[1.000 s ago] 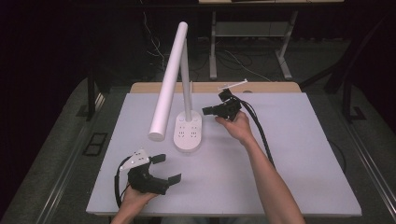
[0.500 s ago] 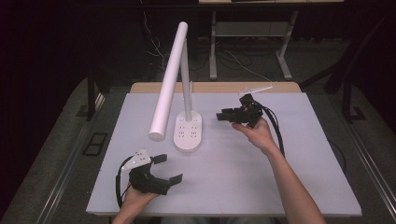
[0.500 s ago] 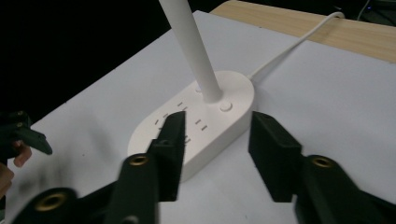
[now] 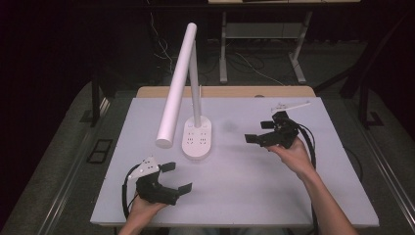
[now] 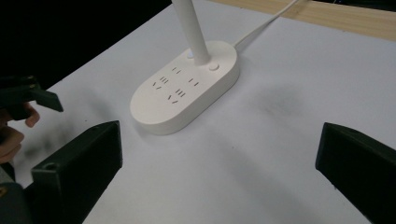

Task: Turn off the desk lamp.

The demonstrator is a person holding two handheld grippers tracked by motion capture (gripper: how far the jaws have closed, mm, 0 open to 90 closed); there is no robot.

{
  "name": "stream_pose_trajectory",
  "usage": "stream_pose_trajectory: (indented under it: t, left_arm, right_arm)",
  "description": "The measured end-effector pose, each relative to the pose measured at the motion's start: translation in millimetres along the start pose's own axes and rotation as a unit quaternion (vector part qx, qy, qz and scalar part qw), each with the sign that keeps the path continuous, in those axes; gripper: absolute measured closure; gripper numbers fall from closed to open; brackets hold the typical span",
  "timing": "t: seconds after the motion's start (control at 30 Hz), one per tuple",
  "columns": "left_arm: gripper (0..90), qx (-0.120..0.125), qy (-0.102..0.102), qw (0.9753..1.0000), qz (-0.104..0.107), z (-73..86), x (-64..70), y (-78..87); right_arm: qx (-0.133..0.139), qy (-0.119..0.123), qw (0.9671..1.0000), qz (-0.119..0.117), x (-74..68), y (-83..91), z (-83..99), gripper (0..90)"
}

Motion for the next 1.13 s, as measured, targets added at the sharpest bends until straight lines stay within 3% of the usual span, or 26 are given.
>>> stream_pose_trajectory:
  t: [0.5, 0.87, 1.13]
  left_arm:
    - [0.0, 0.000, -0.002, 1.0000, 0.000, 0.0, 0.3, 0.3]
    - [0.0, -0.004, -0.004, 1.0000, -0.003, 0.7, 0.3, 0.0]
    - [0.0, -0.004, -0.003, 1.0000, -0.005, 0.7, 0.6, 0.0]
  right_arm:
    - [0.020, -0.007, 0.9998, 0.001, -8.2, 42.0, 47.8, 0.5]
    - [0.036, -0.021, 0.9988, 0.028, -8.6, 66.9, 92.9, 0.6]
    - [0.037, -0.031, 0.9978, 0.047, -11.2, 71.3, 121.8, 0.6]
Point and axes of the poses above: each handheld gripper's, and its own axes: y roughly backward along the jaws, z roughly out of its underside, x roughly to its right, the point moved 4 cm from there along -y, roughly forward along the jaws, and after that the axes turned 1 degree about -y, right-handed, at the moved point
